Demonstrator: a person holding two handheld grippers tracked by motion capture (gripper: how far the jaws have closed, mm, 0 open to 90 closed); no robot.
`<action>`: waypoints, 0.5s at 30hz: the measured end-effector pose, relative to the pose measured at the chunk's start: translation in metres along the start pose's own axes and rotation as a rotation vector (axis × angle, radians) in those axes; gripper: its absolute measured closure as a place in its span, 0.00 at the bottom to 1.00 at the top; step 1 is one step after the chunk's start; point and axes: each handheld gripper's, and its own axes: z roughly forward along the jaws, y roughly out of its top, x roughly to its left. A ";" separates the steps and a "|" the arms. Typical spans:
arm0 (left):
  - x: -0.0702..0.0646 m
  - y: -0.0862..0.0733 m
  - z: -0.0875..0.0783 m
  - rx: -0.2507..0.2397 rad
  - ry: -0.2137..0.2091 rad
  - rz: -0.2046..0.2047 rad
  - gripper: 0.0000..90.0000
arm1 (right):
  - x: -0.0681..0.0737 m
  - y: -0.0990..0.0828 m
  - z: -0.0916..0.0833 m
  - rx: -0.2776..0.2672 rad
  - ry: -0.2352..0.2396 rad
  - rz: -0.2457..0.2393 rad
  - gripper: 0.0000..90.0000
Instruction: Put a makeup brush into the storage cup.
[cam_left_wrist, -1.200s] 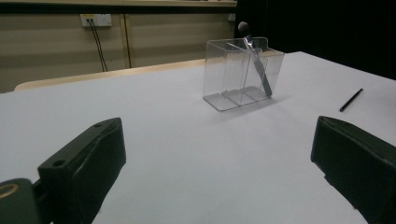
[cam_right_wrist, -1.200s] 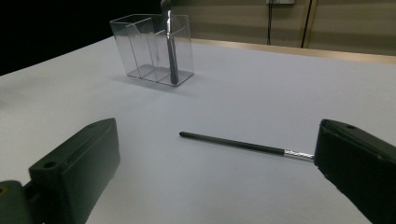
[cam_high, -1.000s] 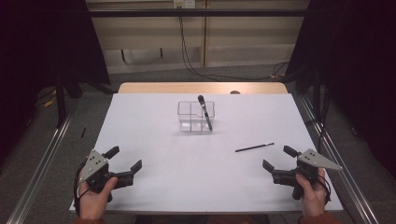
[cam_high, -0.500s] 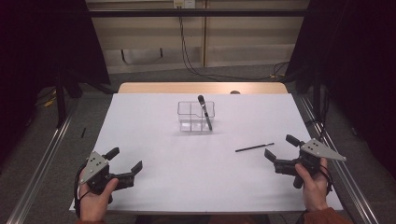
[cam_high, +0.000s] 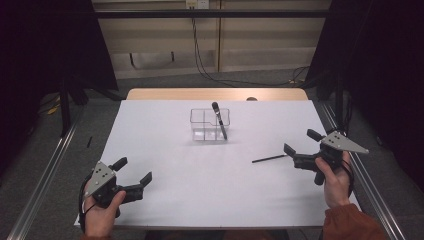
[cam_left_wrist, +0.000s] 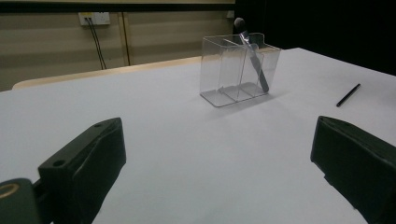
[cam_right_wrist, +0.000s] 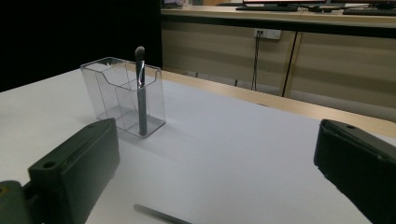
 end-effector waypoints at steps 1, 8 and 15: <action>0.000 0.000 0.000 0.000 -0.001 0.001 0.04 | -0.001 0.000 0.002 0.002 -0.001 0.000 0.00; 0.000 0.000 -0.001 -0.002 0.001 -0.003 0.04 | -0.007 0.004 0.014 0.010 -0.006 0.001 0.00; 0.001 0.001 0.000 0.002 -0.002 0.006 0.04 | -0.012 0.007 0.025 0.026 -0.019 -0.005 0.00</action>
